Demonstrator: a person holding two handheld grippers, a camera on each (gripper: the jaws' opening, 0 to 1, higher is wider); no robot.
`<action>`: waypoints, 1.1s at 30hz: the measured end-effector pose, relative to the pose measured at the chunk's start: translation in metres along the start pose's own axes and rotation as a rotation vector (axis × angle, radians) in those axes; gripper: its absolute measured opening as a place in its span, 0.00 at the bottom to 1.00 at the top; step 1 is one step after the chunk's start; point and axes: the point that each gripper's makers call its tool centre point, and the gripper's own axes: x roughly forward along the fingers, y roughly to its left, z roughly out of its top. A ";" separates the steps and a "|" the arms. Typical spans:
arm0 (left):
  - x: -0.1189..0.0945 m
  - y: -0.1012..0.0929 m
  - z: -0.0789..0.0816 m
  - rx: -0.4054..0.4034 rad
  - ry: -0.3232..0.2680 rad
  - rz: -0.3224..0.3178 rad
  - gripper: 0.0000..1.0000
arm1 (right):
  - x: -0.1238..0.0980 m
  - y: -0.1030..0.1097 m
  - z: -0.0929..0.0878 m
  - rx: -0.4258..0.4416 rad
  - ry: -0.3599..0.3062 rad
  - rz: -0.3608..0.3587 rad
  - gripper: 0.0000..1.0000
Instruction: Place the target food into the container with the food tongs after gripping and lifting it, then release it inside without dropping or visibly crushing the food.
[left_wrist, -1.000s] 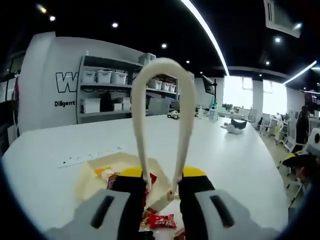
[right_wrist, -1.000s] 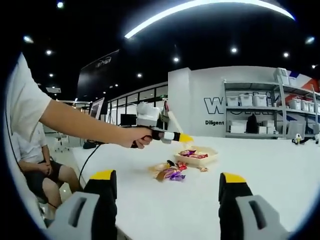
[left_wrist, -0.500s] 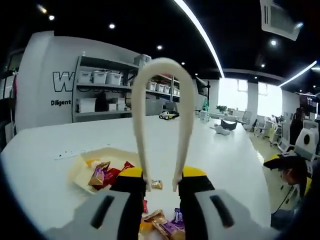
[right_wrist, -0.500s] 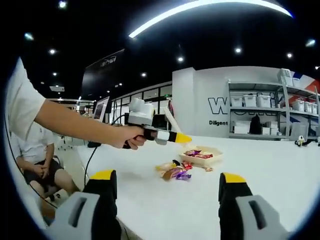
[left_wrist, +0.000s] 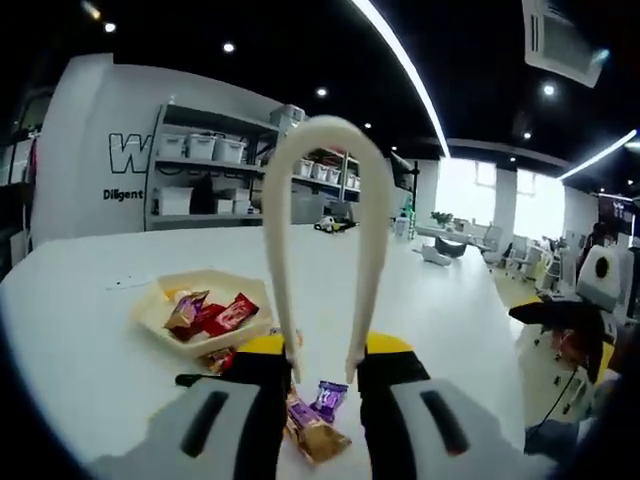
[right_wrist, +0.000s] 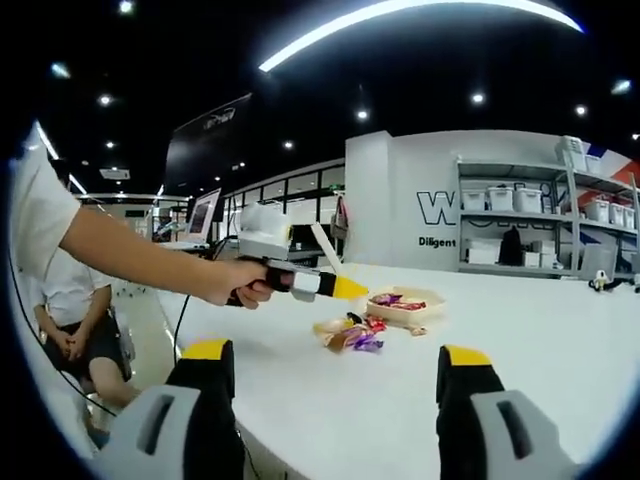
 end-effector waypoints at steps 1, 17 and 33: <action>-0.002 0.001 -0.001 -0.002 0.000 0.002 0.25 | 0.000 0.001 0.000 -0.001 0.003 0.002 0.82; -0.003 0.003 -0.021 0.068 0.023 0.018 0.25 | 0.001 0.004 -0.001 0.006 0.004 -0.010 0.85; 0.009 0.006 -0.039 0.157 0.140 0.099 0.25 | -0.008 -0.003 -0.001 0.005 0.003 -0.020 0.84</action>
